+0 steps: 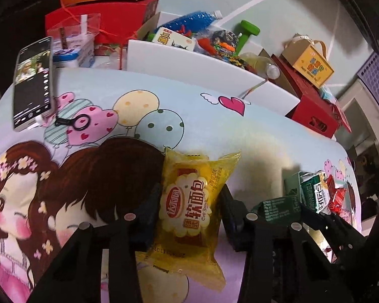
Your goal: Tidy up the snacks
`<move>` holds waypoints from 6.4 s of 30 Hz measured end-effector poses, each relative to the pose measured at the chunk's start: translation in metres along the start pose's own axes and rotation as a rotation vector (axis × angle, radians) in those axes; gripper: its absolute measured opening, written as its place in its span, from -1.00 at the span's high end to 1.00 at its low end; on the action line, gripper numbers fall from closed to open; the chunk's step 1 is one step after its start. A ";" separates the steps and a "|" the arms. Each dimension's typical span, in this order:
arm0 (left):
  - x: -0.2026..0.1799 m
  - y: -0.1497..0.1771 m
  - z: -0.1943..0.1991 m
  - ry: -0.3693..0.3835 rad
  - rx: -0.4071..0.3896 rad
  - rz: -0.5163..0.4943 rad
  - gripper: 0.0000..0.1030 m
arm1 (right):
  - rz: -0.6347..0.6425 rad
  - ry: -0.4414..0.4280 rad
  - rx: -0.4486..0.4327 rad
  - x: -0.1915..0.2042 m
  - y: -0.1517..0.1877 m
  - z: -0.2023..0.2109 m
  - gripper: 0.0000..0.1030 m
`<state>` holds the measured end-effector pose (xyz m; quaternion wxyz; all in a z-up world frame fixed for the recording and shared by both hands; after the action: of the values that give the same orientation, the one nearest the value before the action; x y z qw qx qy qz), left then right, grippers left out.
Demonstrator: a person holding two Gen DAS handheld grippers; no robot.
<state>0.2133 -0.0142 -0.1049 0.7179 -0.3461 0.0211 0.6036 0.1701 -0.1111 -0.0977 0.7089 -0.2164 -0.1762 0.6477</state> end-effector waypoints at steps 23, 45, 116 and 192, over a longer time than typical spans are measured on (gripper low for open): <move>-0.036 0.045 0.075 -0.037 -0.074 0.041 0.12 | -0.075 0.028 -0.065 -0.037 0.037 0.096 -0.42; -0.061 0.062 0.064 -0.087 -0.051 -0.020 0.12 | -0.155 0.021 -0.068 -0.078 0.058 0.108 -0.42; -0.249 0.099 -0.019 0.039 0.060 -0.466 -0.57 | -0.434 0.160 -0.027 -0.248 0.076 0.085 -0.44; -0.076 0.154 0.081 -0.390 0.032 -0.120 -0.88 | -0.264 0.253 -0.091 -0.146 0.144 0.133 -1.00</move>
<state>0.0260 -0.0324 -0.0818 0.7485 -0.2119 -0.1295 0.6149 -0.0360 -0.2359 -0.0579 0.7938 -0.3031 -0.1414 0.5080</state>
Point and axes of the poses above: each gripper's, at about its wrist camera, not at the fingertips, and z roughly against the way its jaws point, x to its left, y to its underside, the point moved 10 cm from there along -z, roughly the way its jaws point, and after that the axes turned 9 degrees about y, right-handed, at the moved point
